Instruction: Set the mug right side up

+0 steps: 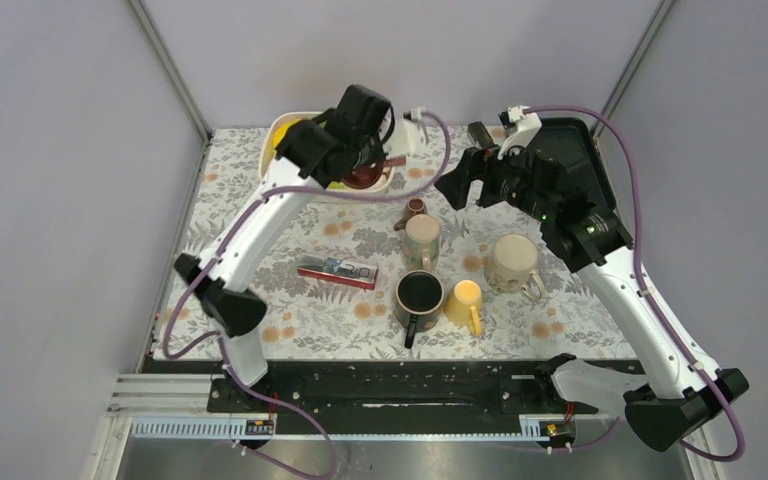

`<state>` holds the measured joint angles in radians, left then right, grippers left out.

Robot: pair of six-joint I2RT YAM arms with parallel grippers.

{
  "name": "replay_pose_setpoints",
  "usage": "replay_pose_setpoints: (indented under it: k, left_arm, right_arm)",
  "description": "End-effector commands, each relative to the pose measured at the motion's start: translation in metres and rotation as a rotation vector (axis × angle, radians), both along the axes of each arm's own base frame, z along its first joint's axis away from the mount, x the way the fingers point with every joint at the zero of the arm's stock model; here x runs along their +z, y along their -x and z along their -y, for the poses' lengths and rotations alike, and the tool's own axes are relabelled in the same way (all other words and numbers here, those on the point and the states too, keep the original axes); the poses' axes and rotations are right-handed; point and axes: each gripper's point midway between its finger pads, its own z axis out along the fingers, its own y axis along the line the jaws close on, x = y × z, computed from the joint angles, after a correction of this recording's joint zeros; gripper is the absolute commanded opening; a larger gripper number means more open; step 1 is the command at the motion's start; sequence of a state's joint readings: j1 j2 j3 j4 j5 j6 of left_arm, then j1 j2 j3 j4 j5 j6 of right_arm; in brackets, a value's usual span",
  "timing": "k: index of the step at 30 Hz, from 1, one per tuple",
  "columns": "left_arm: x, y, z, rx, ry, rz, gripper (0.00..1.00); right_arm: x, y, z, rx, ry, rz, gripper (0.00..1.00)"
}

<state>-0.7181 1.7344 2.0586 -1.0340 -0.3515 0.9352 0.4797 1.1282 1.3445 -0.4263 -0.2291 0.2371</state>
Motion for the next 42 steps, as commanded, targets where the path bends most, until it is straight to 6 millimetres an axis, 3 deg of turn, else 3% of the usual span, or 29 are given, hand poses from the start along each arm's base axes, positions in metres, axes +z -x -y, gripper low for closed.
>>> replay_pose_setpoints:
  k: [1, 3, 7, 12, 18, 25, 30, 32, 38, 42]
  left_arm:
    - [0.009, 0.045, -0.056, 0.609, 0.362, -0.174, 0.00]
    - [-0.010, 0.053, -0.053, 0.695, 0.417, -0.233, 0.00]
    - [-0.001, 0.056, -0.038, 0.748, 0.654, -0.234, 0.00]
    - [0.022, 0.050, -0.020, 0.750, 0.820, -0.226, 0.00]
    - [0.001, 0.050, -0.010, 0.811, 0.848, -0.293, 0.00]
    - [0.009, 0.050, -0.001, 0.792, 0.926, -0.335, 0.00]
    - [0.012, 0.052, -0.001, 0.798, 0.948, -0.333, 0.00]
    - [0.015, 0.051, -0.001, 0.801, 0.962, -0.326, 0.00]
    - [0.026, 0.045, 0.009, 0.716, 1.029, -0.307, 0.00]
    - [0.022, 0.049, 0.020, 0.658, 1.038, -0.373, 0.01]
  right_arm:
    - [0.012, -0.014, 0.014, -0.101, 0.034, 0.048, 0.98]
    - [0.010, -0.017, 0.008, -0.100, 0.009, 0.024, 0.95]
    - [0.010, -0.019, -0.021, -0.058, -0.049, 0.002, 0.92]
    - [0.015, -0.022, -0.065, -0.017, -0.067, 0.005, 0.91]
    - [0.015, -0.021, -0.095, 0.004, -0.061, 0.013, 0.89]
    - [-0.023, -0.041, -0.112, -0.019, 0.025, -0.054, 0.84]
    - [-0.041, -0.067, -0.110, -0.092, 0.139, -0.051, 0.70]
    - [-0.047, -0.072, -0.110, -0.111, 0.185, -0.054, 0.59]
    - [-0.068, -0.080, -0.107, -0.147, 0.282, -0.059, 0.02]
    - [-0.066, -0.086, -0.095, -0.189, 0.339, -0.018, 0.00]
